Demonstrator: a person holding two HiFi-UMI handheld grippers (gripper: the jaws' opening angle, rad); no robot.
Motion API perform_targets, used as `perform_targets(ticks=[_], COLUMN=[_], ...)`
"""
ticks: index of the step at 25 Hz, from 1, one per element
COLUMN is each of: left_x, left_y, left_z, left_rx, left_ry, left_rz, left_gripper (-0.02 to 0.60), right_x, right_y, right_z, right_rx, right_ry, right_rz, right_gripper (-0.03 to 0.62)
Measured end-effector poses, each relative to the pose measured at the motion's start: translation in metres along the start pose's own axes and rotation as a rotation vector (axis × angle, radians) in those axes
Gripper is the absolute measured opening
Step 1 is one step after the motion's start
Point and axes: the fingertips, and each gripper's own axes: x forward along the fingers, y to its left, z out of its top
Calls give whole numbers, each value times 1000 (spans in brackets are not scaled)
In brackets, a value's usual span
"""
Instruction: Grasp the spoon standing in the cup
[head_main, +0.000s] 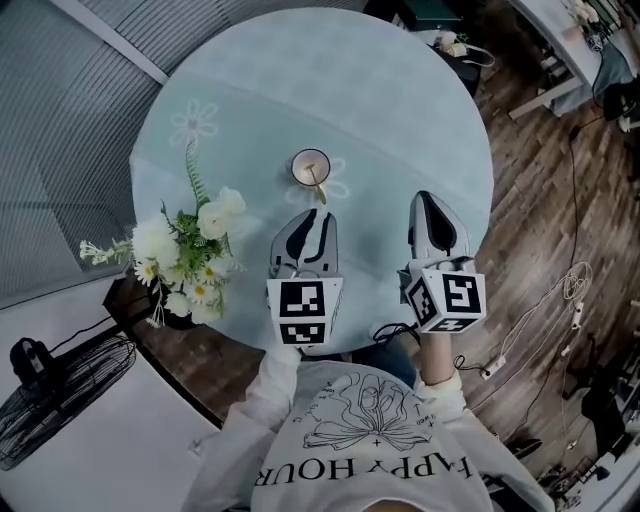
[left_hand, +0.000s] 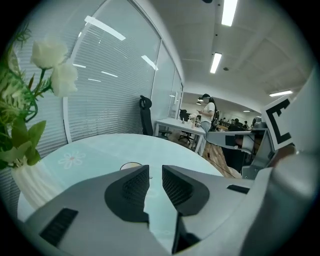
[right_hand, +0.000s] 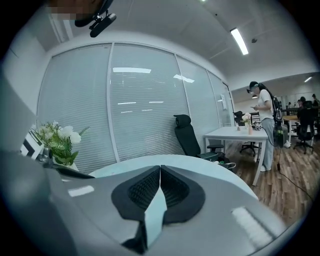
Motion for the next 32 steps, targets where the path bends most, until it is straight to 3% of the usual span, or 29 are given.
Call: perform_targets(ticks=[13,32], left_x=[24,54], left_y=[6,19], left_z=[-19,-35], left_rx=[9,62], left_ry=[40,79], left_rz=[53,165], left_gripper=[104,104], right_x=[16,27], right_y=[-12,-30], right_z=[-24,-49], right_rx=[8,27], right_ry=[61,112], right_rz=[63,121], right_gripper=[14,14])
